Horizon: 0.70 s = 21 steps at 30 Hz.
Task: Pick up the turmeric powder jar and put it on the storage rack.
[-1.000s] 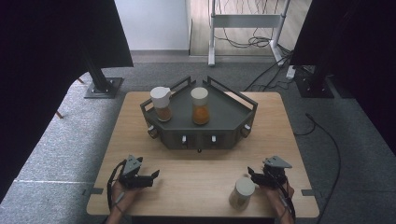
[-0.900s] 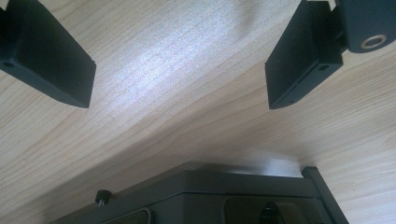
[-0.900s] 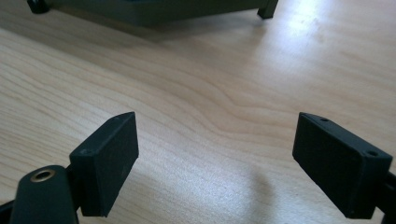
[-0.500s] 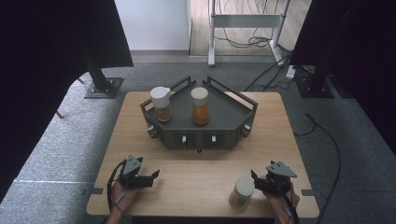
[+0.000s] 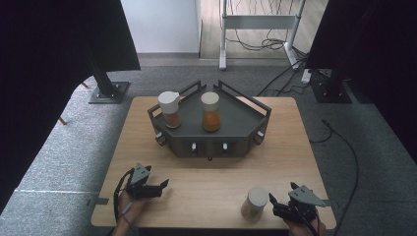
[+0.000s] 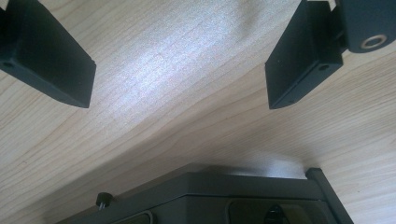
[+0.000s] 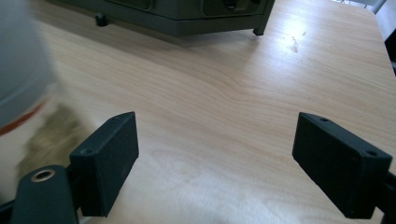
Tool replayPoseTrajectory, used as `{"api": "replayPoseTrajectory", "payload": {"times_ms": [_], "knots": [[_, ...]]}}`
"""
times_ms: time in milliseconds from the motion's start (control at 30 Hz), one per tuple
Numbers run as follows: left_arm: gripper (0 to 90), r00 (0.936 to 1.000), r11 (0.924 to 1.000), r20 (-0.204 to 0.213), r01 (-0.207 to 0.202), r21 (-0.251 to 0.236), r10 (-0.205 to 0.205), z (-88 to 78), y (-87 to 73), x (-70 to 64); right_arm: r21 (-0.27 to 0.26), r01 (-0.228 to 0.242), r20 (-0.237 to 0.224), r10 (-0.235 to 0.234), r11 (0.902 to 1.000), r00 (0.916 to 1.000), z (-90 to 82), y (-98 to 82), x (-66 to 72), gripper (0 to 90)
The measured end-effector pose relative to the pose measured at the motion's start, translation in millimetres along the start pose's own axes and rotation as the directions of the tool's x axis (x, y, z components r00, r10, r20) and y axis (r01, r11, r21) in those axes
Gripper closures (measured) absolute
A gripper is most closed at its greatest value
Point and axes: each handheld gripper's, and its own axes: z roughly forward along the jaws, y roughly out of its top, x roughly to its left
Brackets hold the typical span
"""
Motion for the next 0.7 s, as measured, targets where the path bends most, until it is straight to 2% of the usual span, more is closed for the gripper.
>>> {"api": "replayPoseTrajectory", "payload": {"times_ms": [200,300,400,533,700], "knots": [[8.8,1.0000,1.0000,0.000,-0.002,0.002,0.002,0.2,0.3,-0.4,-0.006,0.006,-0.069,-0.007,1.0000,0.9976,-16.2,-0.6,-2.2,13.6],[8.8,1.0000,1.0000,-0.001,-0.001,0.001,0.001,-0.1,0.2,-0.6,0.002,0.002,-0.118,-0.002,1.0000,0.9930,-21.3,-1.6,-5.9,13.5],[8.7,1.0000,1.0000,-0.003,-0.001,0.000,0.001,-0.6,0.0,-0.5,0.019,0.020,-0.142,-0.017,0.9996,0.9898,-24.2,-1.2,-6.4,13.5],[8.8,1.0000,1.0000,-0.004,0.000,0.001,0.000,-0.6,0.1,-0.5,0.013,0.052,-0.187,-0.048,0.9986,0.9812,-27.5,-4.2,-7.4,13.6],[8.8,1.0000,1.0000,-0.004,-0.001,0.001,0.001,-0.6,0.2,-0.7,-0.019,0.072,-0.250,-0.075,0.9972,0.9653,-26.7,-4.0,-6.6,13.0]]}}
